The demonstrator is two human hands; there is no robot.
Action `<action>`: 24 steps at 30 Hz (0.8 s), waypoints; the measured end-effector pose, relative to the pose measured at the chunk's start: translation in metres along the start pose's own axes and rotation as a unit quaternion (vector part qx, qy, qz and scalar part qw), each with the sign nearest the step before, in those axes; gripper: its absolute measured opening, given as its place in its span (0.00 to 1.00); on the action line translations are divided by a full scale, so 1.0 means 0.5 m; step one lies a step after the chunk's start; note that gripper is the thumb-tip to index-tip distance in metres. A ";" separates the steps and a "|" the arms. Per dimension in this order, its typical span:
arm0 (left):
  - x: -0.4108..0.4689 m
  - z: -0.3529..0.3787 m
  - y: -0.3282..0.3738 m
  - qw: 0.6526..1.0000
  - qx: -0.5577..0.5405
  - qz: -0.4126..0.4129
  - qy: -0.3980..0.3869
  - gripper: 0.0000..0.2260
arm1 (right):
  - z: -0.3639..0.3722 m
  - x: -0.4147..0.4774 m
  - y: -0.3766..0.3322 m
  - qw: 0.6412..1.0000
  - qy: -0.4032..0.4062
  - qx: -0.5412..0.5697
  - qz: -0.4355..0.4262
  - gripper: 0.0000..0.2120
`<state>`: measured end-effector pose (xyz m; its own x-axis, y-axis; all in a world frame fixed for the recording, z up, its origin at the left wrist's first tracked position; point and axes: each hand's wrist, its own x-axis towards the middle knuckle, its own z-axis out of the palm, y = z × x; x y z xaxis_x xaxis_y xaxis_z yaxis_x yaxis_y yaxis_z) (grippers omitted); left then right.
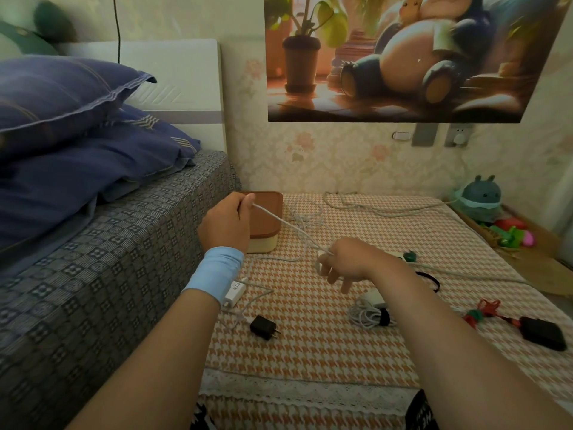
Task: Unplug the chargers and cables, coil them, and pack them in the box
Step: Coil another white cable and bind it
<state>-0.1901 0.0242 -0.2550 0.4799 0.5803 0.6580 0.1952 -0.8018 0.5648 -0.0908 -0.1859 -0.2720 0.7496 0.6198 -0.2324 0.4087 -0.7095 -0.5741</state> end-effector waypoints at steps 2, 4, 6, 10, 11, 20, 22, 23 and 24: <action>0.006 0.001 -0.011 1.000 0.004 -0.019 0.000 0.16 | -0.002 -0.004 0.000 0.998 -0.008 0.054 -0.027 0.22; 0.006 0.004 -0.016 0.999 0.014 -0.034 0.001 0.17 | -0.006 -0.011 0.001 0.997 -0.030 0.065 -0.043 0.20; 0.009 0.007 -0.015 0.998 0.025 -0.051 0.000 0.17 | -0.008 -0.019 0.000 0.997 -0.036 0.030 -0.057 0.17; 0.018 0.014 -0.038 0.987 0.097 -0.086 -0.093 0.17 | 0.006 -0.031 -0.005 0.991 -0.076 0.074 -0.081 0.22; 0.016 0.018 -0.047 0.980 0.132 -0.087 -0.125 0.15 | 0.009 -0.034 -0.006 0.991 -0.076 0.076 -0.086 0.22; -0.056 0.044 0.047 0.938 -0.090 0.110 -0.315 0.21 | 0.030 -0.016 -0.035 0.986 0.075 -0.017 -0.145 0.20; -0.061 0.045 0.051 0.930 -0.071 0.110 -0.343 0.14 | 0.027 -0.015 -0.036 0.982 0.099 0.001 -0.158 0.20; -0.057 0.042 0.047 0.930 -0.062 0.111 -0.346 0.11 | 0.023 -0.017 -0.037 0.980 0.116 0.017 -0.163 0.19; -0.051 0.037 0.044 0.932 -0.060 0.117 -0.339 0.14 | 0.018 -0.020 -0.037 0.977 0.130 0.032 -0.167 0.19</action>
<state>-0.1824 -0.0110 -0.2684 0.9349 0.1365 0.3277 -0.0593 -0.8501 0.5233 -0.1109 -0.1758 -0.2661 0.6903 0.7008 0.1798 0.6261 -0.4540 -0.6340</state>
